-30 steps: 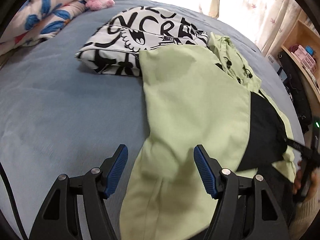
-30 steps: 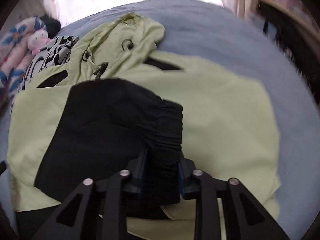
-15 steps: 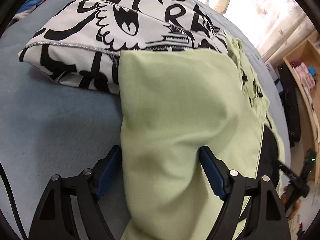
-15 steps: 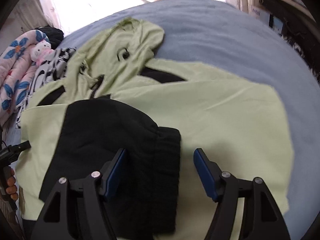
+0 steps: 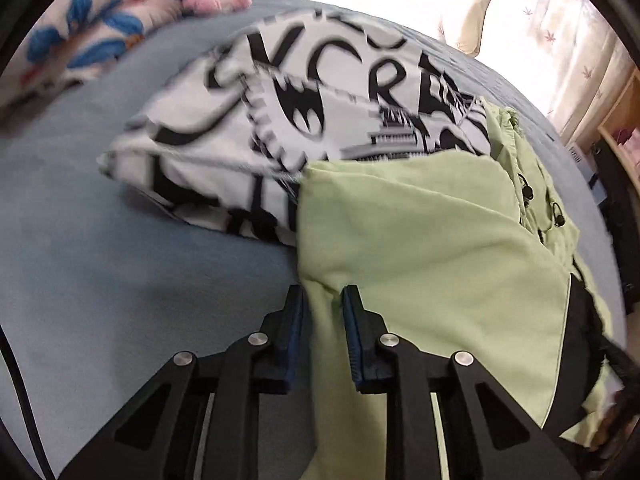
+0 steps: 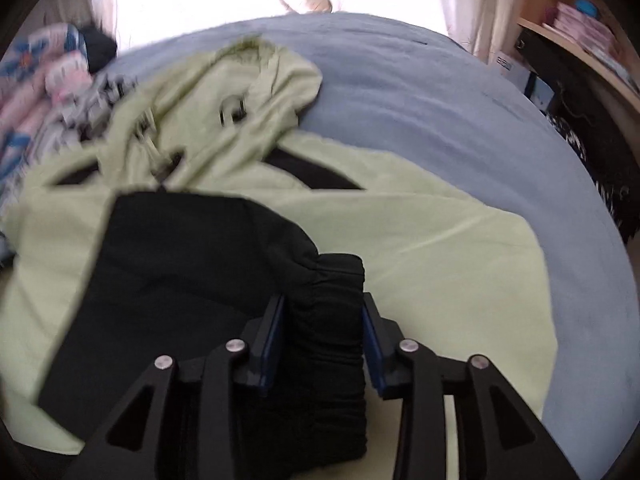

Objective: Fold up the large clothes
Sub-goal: 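Fold the jacket side panel inward with the left tool while the right tool holds the cuff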

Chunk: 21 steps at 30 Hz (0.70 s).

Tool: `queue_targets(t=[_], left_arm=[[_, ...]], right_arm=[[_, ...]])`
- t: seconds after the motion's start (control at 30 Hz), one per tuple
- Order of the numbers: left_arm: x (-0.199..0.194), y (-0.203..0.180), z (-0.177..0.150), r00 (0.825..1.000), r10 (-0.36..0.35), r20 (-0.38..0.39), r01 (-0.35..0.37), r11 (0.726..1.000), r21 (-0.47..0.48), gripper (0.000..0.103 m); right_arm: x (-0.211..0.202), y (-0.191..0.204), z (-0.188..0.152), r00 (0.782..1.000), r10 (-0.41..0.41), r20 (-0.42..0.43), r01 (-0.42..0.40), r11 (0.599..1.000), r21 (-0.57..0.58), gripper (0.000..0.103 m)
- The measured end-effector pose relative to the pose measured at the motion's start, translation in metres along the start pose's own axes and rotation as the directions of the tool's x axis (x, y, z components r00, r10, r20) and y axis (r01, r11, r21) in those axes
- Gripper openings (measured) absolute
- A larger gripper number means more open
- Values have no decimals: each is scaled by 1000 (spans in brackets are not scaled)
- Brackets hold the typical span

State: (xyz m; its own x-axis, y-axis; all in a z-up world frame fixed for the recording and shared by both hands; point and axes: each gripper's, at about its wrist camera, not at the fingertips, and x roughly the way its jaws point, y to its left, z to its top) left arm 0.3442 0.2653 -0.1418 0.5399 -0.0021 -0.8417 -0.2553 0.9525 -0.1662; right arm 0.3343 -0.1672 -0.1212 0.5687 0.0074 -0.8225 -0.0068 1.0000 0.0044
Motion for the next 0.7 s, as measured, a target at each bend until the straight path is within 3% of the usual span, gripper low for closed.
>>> queue_targets(t=[0.07,0.13,0.17,0.2,0.33,0.43,0.5,0.53,0.63,0.7], left_arm=[[-27,-2,0,994,83,74,-84,996,10,19],[-56,-9,-6,984,103,146,-108,994,28,19],[-68,-17,-9,983,79,163,-87,995,40,19],[-79,-20,-14,985,39,168,-48,997,52,21],[-90,-61,-50,984,-118,131,105,989,107,32],[-73,-96,-81,982,-172,72,160,977,142,32],[-51,-110,-100,988,-148,39,140,977,164,32],[-42,-111,-106,993,-119,26,113,978,174,32],[-19,-93,-112,999,-26,25,21,986,164,30],[-18,-73,-109,998,3,64,-12,989,147,17]], right_arm=[[-26,-6,-2,998,20,55,-22,999,45,55],[-44,-7,-8,996,41,84,-47,997,68,78],[-52,-4,-12,991,86,101,-95,992,78,87],[-58,3,-17,983,140,119,-148,987,67,87],[-63,60,-31,975,207,79,-203,978,-53,87],[-51,99,-38,956,291,29,-287,953,-101,77],[-37,116,-44,948,315,-38,-317,940,-122,57],[-28,119,-46,946,316,-74,-323,938,-125,53],[-4,103,-54,969,214,-128,-230,964,-135,44],[-1,73,-53,988,126,-92,-137,983,-125,41]])
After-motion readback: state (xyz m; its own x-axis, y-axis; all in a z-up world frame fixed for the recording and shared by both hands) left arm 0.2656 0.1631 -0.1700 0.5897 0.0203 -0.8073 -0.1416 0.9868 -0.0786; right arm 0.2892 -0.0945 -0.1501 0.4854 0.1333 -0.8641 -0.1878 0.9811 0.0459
